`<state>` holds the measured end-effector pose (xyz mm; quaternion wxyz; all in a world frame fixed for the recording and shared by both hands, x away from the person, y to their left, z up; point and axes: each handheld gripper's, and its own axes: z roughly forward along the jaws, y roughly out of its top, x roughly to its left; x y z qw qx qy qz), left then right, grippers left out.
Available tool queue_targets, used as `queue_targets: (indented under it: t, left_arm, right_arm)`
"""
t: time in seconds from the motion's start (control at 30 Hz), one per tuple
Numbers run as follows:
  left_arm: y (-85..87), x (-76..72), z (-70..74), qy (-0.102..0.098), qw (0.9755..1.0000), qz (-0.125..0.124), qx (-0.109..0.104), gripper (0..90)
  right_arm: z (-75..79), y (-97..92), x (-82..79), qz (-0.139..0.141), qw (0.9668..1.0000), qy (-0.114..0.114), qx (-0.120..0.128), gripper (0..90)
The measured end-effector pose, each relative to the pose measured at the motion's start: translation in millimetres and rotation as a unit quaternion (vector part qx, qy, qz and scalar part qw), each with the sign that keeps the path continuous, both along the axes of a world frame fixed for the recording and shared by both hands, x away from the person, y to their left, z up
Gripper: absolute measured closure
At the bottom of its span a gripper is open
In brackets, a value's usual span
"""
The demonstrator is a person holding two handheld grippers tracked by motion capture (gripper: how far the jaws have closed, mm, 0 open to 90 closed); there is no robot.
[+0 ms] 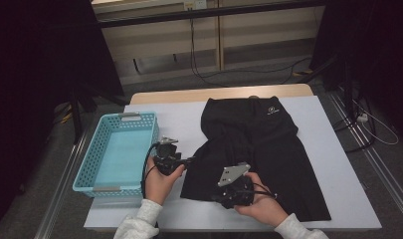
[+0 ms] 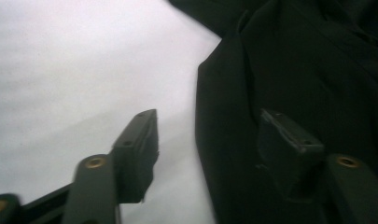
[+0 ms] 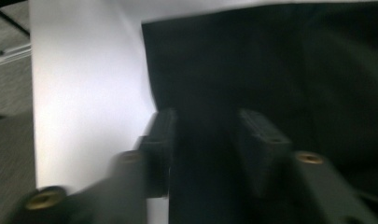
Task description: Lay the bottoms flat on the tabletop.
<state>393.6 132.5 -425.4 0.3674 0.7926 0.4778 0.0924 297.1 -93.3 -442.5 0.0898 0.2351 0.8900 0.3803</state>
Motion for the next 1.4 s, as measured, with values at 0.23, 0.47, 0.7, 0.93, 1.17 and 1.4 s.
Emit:
queue_targets:
  t: [0.23,0.47,0.7,0.93,1.17,1.4]
  left_arm:
    - [1.3,1.1,0.1,-0.001,1.0,0.006,0.003,28.8]
    - [0.6,1.0,-0.4,-0.002,1.0,0.007,0.002,27.2]
    - [-0.1,0.4,-0.7,-0.002,1.0,0.003,0.0,26.2]
    - [-1.4,0.9,-0.8,0.003,1.0,-0.006,-0.002,24.6]
    - [-1.0,1.7,-2.8,-0.001,0.9999,-0.01,-0.003,24.5]
    - [-1.6,1.8,-4.6,-0.002,0.9999,-0.013,0.007,24.5]
  right_arm:
    - [-12.1,27.0,-0.8,0.01,0.9999,-0.003,0.004,46.5]
    - [-12.5,25.0,0.8,0.001,0.9999,-0.003,0.012,71.8]
    - [-11.3,20.5,3.6,0.002,1.0,-0.003,0.004,88.3]
    - [-10.8,16.6,2.0,0.02,0.9997,0.011,0.01,89.0]
    - [-7.0,13.0,-4.5,0.06,0.9973,0.043,0.007,89.0]
    - [-6.5,14.6,-5.4,0.05,0.9985,0.023,0.001,69.0]
